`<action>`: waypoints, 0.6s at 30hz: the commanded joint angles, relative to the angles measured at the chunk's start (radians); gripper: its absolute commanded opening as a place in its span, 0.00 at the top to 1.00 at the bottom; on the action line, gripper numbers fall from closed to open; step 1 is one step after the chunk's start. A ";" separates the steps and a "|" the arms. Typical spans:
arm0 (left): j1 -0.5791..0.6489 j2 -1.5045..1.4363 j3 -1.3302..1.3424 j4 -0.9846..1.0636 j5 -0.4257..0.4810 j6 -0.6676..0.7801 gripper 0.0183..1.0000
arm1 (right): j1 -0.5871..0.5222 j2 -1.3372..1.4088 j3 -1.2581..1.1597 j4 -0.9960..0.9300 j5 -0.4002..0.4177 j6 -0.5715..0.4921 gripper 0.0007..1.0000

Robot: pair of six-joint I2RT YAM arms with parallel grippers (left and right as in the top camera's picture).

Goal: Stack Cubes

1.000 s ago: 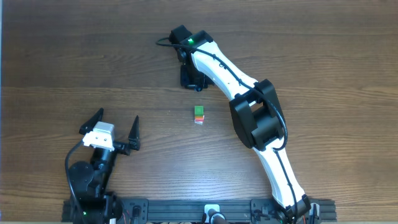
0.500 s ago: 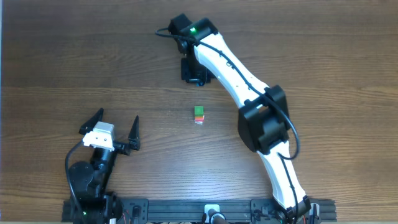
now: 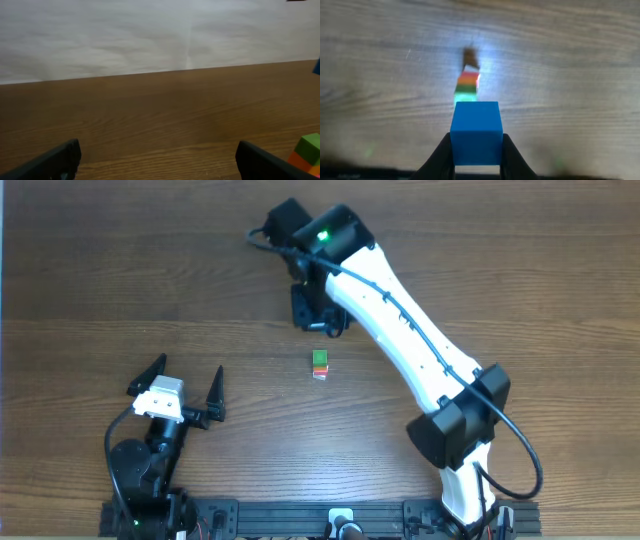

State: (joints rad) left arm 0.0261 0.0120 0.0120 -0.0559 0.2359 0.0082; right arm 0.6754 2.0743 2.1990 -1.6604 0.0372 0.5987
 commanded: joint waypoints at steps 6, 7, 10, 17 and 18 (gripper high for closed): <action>-0.005 -0.005 -0.006 0.001 -0.001 0.014 0.00 | 0.077 -0.034 -0.157 0.048 -0.002 0.130 0.99; -0.005 -0.005 -0.006 0.001 -0.001 0.014 0.00 | 0.079 -0.047 -0.190 0.074 -0.011 0.130 0.99; -0.005 -0.005 -0.006 0.001 -0.001 0.014 0.00 | 0.081 -0.078 -0.263 0.131 -0.022 0.130 0.99; -0.005 -0.005 -0.006 0.001 -0.001 0.014 0.00 | 0.078 -0.105 -0.333 0.177 -0.021 0.142 0.99; -0.005 -0.005 -0.006 0.001 -0.001 0.014 0.00 | 0.075 -0.105 -0.336 0.185 -0.021 0.141 0.99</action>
State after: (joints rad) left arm 0.0261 0.0120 0.0120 -0.0559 0.2356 0.0082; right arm 0.7536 2.0071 1.8755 -1.4895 0.0181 0.7254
